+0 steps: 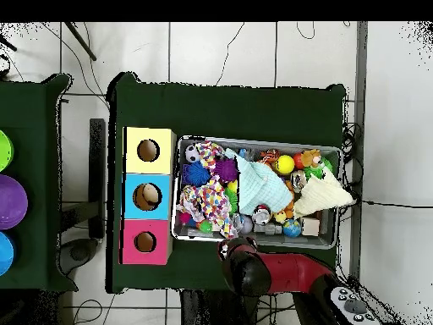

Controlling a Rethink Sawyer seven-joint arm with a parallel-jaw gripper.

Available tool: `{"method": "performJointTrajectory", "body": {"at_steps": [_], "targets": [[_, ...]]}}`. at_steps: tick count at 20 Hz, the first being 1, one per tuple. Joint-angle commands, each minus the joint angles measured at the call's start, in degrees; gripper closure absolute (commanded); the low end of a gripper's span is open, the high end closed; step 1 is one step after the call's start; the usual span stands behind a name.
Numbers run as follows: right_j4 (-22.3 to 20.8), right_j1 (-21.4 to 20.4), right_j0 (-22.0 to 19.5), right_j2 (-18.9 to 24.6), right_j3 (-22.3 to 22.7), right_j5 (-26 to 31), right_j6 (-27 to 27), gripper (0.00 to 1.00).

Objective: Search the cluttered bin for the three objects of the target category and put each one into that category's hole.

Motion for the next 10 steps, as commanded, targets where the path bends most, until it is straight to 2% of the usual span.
{"method": "performJointTrajectory", "body": {"at_steps": [1,10], "targets": [[-2.5,14.4,-1.1,5.8,-15.0,-8.0,3.7,1.0],[-3.1,14.4,-1.2,5.7,-14.9,-8.8,4.0,1.0]]}}
